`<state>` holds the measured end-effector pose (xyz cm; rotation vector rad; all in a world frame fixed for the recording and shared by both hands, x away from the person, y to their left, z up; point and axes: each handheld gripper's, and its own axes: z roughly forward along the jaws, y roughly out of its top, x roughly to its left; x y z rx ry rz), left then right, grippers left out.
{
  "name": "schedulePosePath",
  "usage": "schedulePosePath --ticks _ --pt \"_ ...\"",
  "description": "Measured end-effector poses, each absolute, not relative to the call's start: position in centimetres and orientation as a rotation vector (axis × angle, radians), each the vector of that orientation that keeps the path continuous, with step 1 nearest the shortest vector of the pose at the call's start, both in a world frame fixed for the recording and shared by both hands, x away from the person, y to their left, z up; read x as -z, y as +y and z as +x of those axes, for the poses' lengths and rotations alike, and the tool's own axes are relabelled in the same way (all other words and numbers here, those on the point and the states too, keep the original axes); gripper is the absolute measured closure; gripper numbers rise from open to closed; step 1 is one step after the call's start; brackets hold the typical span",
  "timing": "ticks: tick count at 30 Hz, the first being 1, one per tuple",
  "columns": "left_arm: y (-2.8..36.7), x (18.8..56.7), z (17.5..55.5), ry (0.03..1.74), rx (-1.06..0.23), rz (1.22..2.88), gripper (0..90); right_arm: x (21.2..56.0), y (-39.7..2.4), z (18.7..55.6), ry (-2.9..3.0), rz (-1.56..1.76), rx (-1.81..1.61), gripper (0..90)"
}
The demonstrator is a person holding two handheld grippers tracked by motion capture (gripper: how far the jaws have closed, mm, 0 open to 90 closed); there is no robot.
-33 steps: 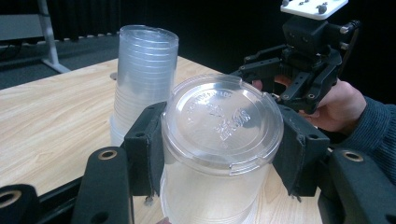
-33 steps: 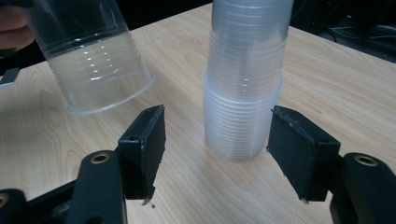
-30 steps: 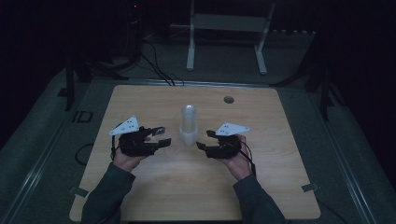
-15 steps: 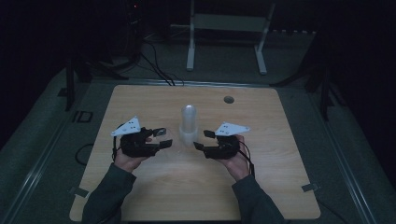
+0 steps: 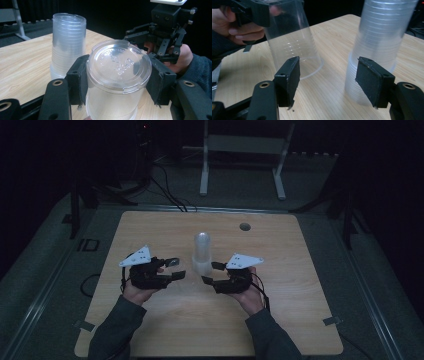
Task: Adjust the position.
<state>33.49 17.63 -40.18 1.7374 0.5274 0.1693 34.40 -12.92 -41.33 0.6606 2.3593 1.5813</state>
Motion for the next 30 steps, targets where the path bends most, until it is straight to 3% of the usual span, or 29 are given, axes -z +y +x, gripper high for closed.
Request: schedulePosePath --ticks 30 --pt "17.18 39.90 33.12 0.468 -0.132 1.733 41.4 41.56 -11.92 33.85 2.379 0.550 -1.768 31.3"
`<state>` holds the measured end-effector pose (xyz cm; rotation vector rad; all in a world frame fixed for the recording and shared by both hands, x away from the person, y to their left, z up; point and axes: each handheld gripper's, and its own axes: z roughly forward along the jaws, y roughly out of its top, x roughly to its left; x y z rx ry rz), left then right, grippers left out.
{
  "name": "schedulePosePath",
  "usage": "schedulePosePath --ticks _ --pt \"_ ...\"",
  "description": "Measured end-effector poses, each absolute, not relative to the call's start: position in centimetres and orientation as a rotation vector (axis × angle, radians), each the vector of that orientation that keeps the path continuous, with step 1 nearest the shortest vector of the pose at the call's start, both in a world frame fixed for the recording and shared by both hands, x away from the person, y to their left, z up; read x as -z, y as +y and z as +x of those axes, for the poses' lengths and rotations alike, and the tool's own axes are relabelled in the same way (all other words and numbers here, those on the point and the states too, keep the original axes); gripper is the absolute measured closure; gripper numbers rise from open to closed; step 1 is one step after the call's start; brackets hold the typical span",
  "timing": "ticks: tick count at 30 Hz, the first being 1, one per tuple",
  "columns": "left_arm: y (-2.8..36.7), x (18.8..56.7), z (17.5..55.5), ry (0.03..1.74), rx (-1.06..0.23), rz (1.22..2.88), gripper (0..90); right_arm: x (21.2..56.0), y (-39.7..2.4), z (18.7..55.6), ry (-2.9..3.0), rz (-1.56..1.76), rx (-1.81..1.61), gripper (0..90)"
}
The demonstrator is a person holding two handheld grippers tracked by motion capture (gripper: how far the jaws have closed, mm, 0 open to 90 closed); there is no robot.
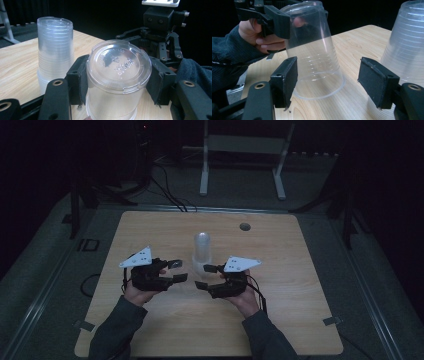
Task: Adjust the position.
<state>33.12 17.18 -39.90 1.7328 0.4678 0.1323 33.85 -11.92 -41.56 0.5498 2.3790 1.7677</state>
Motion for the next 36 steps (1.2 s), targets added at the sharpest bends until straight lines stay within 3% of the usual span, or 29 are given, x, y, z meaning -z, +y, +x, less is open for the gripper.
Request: schedulePosePath --ticks 36 --pt "16.74 40.02 33.00 0.445 -0.075 1.677 41.5 41.84 -11.37 33.74 2.400 0.509 -1.889 25.9"
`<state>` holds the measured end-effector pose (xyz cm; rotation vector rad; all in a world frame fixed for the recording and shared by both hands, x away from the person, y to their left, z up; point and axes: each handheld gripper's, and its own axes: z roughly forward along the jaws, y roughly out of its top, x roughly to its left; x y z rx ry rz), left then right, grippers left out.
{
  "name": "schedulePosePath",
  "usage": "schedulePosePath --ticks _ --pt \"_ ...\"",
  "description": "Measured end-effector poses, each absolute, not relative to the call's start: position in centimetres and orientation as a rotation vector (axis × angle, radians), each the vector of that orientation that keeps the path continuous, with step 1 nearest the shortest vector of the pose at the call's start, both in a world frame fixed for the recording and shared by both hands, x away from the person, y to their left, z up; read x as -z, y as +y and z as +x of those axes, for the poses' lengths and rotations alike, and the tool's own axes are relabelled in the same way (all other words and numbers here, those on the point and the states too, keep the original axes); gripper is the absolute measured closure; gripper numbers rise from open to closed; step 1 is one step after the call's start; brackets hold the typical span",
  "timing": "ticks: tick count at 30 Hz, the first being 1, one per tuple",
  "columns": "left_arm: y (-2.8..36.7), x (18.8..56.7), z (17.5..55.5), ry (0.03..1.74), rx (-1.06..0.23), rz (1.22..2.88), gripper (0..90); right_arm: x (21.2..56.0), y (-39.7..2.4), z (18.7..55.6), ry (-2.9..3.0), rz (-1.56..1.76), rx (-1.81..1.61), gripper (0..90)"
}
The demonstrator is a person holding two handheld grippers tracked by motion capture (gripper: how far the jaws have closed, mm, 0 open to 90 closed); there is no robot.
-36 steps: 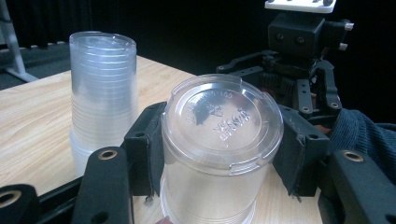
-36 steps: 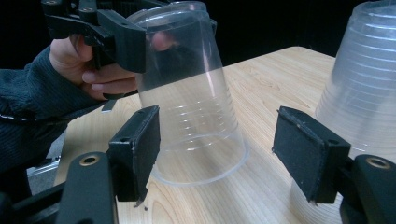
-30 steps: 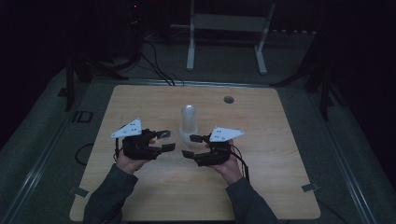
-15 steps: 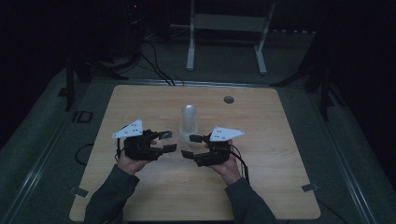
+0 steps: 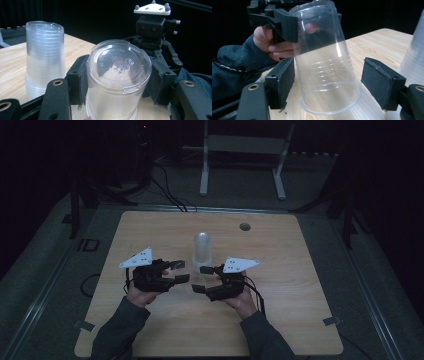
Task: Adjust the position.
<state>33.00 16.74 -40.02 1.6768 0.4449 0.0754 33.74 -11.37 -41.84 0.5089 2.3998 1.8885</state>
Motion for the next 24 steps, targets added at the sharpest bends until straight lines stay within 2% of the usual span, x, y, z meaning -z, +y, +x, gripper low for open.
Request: schedulePosePath --ticks 8,24 --pt "16.76 40.11 33.06 0.441 -0.050 1.653 41.5 41.72 -11.21 33.68 2.386 0.491 -1.925 21.3" --pt "16.83 40.32 33.21 0.434 0.001 1.587 41.5 41.85 -10.82 33.65 2.406 0.468 -1.941 21.3"
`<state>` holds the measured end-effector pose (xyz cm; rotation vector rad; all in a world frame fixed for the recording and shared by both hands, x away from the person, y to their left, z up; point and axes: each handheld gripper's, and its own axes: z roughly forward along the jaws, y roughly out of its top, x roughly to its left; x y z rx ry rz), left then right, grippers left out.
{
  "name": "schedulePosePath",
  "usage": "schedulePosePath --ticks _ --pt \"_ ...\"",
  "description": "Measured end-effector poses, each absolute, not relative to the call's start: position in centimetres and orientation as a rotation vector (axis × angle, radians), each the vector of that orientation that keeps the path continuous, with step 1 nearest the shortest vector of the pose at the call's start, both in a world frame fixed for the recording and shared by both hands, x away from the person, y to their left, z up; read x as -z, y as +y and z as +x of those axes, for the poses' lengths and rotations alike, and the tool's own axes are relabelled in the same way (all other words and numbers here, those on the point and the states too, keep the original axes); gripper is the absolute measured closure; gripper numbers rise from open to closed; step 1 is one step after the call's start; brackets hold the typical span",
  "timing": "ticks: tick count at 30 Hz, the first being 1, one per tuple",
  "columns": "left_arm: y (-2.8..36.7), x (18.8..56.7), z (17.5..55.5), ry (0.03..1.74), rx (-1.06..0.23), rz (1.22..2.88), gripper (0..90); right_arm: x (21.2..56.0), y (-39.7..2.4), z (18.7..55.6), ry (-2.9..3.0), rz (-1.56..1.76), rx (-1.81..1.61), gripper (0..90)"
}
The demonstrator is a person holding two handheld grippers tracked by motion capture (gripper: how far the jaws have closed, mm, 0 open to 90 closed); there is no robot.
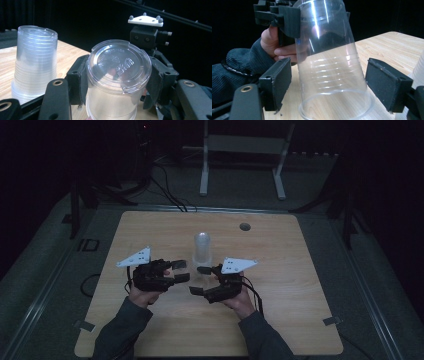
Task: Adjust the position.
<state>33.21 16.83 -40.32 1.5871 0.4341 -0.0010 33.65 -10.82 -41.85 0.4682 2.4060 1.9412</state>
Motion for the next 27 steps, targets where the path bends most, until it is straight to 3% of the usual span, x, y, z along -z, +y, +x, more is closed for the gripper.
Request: schedulePosePath --ticks 15,27 --pt "16.61 40.42 33.21 0.429 0.017 1.575 41.6 42.00 -10.25 33.67 2.426 0.449 -1.896 22.9" --pt "16.64 40.51 33.31 0.435 0.023 1.575 40.5 42.01 -10.20 33.50 2.428 0.439 -1.867 30.5"
